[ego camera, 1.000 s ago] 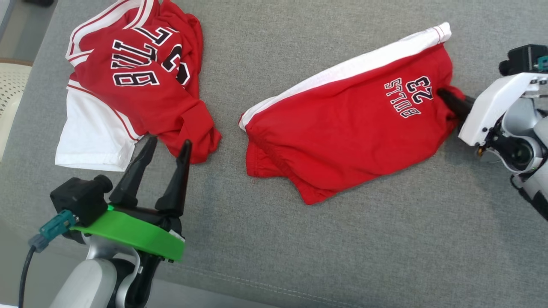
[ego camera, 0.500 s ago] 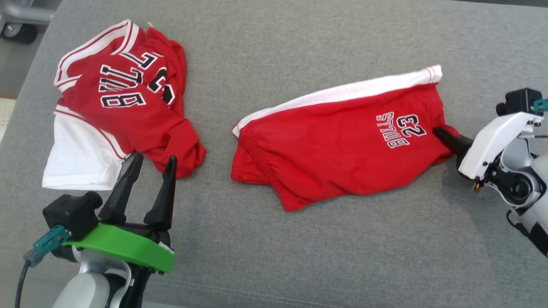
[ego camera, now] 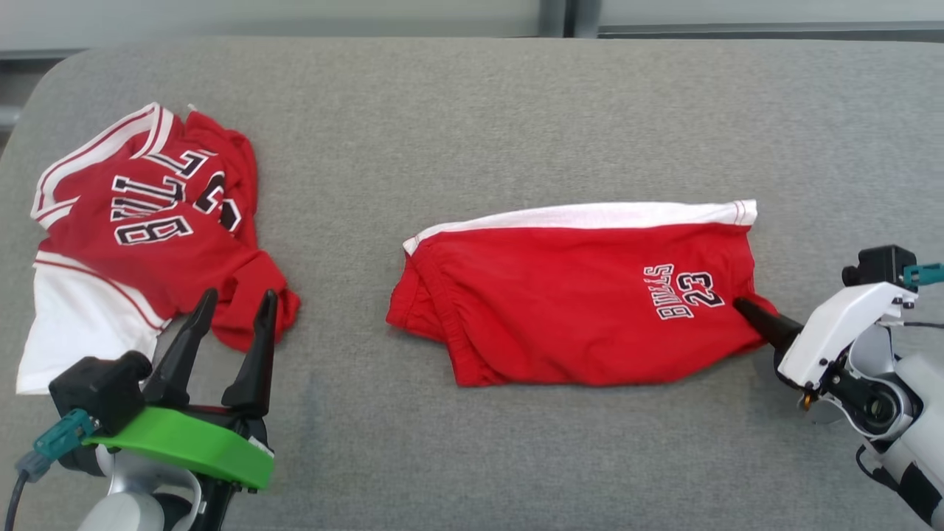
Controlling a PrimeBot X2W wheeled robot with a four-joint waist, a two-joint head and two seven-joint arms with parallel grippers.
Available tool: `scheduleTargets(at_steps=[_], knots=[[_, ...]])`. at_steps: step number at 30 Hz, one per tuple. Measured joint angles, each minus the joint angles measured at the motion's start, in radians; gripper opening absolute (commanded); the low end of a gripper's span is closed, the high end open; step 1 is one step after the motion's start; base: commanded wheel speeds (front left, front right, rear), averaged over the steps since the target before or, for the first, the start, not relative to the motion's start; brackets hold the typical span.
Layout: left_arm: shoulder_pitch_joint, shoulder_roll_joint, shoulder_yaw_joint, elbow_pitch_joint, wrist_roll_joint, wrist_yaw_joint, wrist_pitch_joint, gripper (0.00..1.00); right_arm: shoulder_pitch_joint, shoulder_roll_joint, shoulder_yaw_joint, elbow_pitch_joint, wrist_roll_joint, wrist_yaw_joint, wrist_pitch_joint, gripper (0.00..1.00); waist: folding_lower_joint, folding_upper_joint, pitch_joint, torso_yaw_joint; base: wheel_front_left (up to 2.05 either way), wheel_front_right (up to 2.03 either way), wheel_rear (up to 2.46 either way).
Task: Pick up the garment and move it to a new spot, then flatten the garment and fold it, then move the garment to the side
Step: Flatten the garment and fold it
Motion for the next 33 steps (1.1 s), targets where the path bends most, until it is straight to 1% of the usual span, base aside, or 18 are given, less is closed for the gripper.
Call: scheduleTargets(at_steps=[4,5,6,7,8,11,17,19,22,24,27,33], knots=[[0.025,0.004,-0.001,-0.013,0.006,0.002,0.001,1.00,0.036,0.001,-0.007,-0.012,0.009,0.000,-0.018,0.00,0.0000,0.0000,-0.021,-0.034,0.00,0.00,0.00],[0.031,0.005,-0.001,-0.018,0.006,0.002,0.002,1.00,0.040,0.001,-0.010,-0.012,0.010,-0.001,-0.021,0.17,0.0000,0.0000,-0.025,-0.042,0.00,0.00,0.00],[0.033,0.006,-0.001,-0.021,0.006,0.002,0.002,1.00,0.044,0.000,-0.013,-0.014,0.010,-0.001,-0.032,0.44,0.0000,0.0000,-0.028,-0.049,0.00,0.00,0.00],[0.034,0.006,-0.002,-0.023,0.006,0.002,0.002,1.00,0.045,-0.001,-0.014,-0.016,0.008,-0.001,-0.044,0.89,0.0000,0.0000,-0.031,-0.056,0.00,0.00,0.00],[0.034,0.007,-0.003,-0.024,0.007,0.002,0.003,1.00,0.046,-0.002,-0.019,-0.019,0.006,-0.001,-0.059,1.00,0.0000,0.0000,-0.034,-0.062,0.00,0.00,0.00],[0.034,0.008,-0.009,-0.034,0.015,0.002,0.012,1.00,0.053,-0.012,-0.034,-0.024,0.007,-0.008,-0.080,1.00,0.0000,0.0000,-0.044,-0.077,0.00,0.00,0.00],[0.034,0.011,-0.013,-0.050,0.035,0.002,0.012,1.00,0.054,-0.013,-0.032,-0.023,-0.012,-0.021,-0.102,1.00,0.0000,0.0000,-0.047,-0.072,0.00,0.00,0.00],[0.034,0.014,-0.018,-0.056,0.041,0.002,0.012,1.00,0.054,-0.013,-0.030,-0.021,-0.021,-0.035,-0.105,1.00,0.0000,0.0000,-0.049,-0.067,0.00,0.00,0.00],[0.034,0.016,-0.025,-0.062,0.046,0.002,0.016,1.00,0.054,-0.012,-0.017,-0.011,-0.031,-0.039,-0.105,1.00,0.0000,0.0000,-0.052,-0.056,0.00,0.00,0.00],[0.034,0.018,-0.032,-0.066,0.052,0.002,0.020,1.00,0.054,-0.009,-0.012,-0.001,-0.039,-0.056,-0.105,1.00,0.0000,0.0000,-0.054,-0.048,0.00,0.00,0.00],[0.033,0.019,-0.035,-0.074,0.058,0.003,0.025,1.00,0.053,-0.008,-0.001,0.020,-0.050,-0.072,-0.105,1.00,0.0000,0.0000,-0.056,-0.033,0.00,0.00,0.00],[0.033,0.020,-0.036,-0.091,0.059,0.003,0.037,1.00,0.053,-0.011,0.005,0.059,-0.068,-0.097,-0.099,1.00,0.0000,0.0000,-0.056,-0.001,0.00,0.00,0.00]])
